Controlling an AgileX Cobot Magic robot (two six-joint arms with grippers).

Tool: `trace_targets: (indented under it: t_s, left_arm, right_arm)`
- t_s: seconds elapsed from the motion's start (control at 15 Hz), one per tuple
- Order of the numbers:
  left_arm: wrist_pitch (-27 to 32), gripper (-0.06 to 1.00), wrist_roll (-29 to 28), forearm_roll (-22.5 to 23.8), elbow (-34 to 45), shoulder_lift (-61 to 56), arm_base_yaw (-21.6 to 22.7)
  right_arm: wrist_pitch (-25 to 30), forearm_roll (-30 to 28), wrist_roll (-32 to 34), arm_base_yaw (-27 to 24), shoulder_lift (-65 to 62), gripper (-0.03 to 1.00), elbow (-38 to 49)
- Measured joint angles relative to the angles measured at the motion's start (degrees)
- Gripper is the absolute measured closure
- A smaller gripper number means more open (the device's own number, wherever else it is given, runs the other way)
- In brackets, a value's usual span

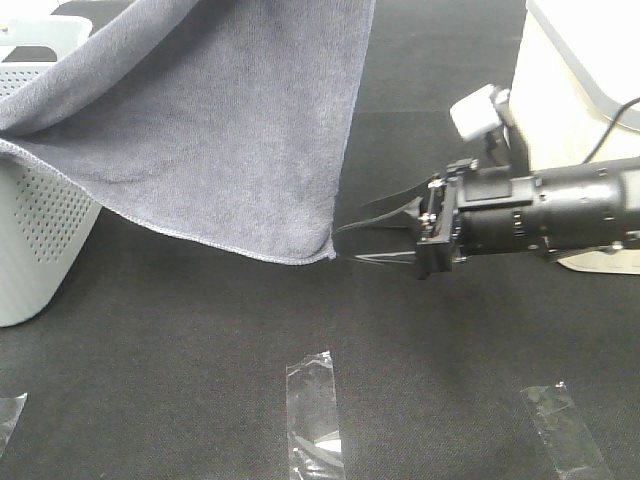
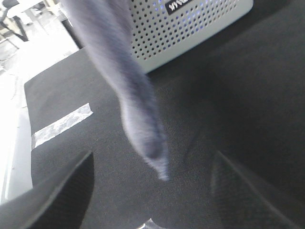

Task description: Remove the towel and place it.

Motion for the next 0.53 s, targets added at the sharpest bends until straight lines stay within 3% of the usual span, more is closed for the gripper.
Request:
trace_targets:
  t_s: [0.13, 0.53]
  left_arm:
    - [-0.2, 0.94, 0.1, -0.8, 0.0, 0.0, 0.0]
    - [-0.2, 0.94, 0.1, -1.3, 0.0, 0.0, 0.0]
  right_arm:
    - [3.1, 0.0, 0.0, 0.0, 3.1, 0.30, -1.7]
    - [4.3, 0.1, 0.0, 0.0, 6.1, 0.30, -5.1]
